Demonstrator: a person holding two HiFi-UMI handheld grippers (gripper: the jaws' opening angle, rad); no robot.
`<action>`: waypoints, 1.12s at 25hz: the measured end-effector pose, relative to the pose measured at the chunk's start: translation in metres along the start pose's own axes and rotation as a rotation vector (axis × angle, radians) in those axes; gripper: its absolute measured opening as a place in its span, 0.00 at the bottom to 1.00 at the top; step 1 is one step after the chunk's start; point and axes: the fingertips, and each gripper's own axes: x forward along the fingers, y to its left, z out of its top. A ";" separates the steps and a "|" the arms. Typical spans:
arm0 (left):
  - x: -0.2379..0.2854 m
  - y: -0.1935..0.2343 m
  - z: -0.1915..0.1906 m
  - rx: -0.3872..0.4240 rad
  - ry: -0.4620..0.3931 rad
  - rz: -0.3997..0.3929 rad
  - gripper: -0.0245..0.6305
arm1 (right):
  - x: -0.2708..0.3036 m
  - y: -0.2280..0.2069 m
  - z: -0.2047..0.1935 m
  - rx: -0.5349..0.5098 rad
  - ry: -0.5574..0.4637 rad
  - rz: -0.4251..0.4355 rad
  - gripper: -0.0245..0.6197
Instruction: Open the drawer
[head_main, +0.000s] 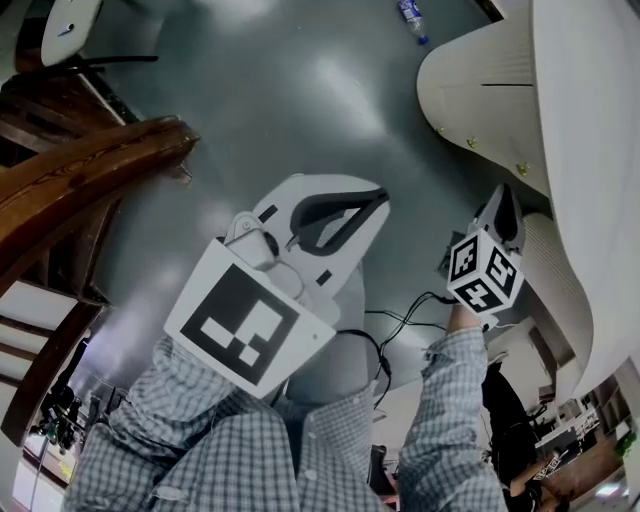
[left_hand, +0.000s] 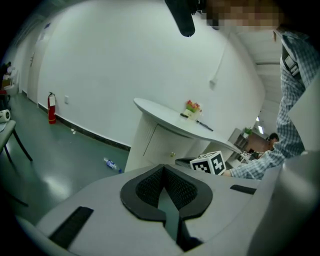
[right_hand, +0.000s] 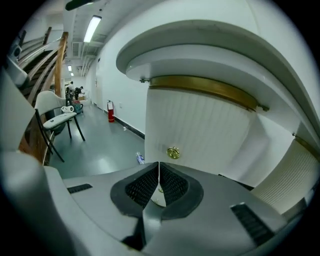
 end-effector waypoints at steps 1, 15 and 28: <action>0.000 -0.002 -0.004 -0.005 0.005 -0.004 0.04 | 0.004 -0.002 -0.002 0.013 0.004 -0.008 0.05; 0.005 0.013 -0.017 0.014 0.004 -0.002 0.04 | 0.030 -0.023 0.002 0.092 -0.027 -0.067 0.19; 0.004 0.011 -0.020 0.021 0.023 -0.012 0.04 | 0.039 -0.026 0.016 0.128 -0.042 -0.091 0.19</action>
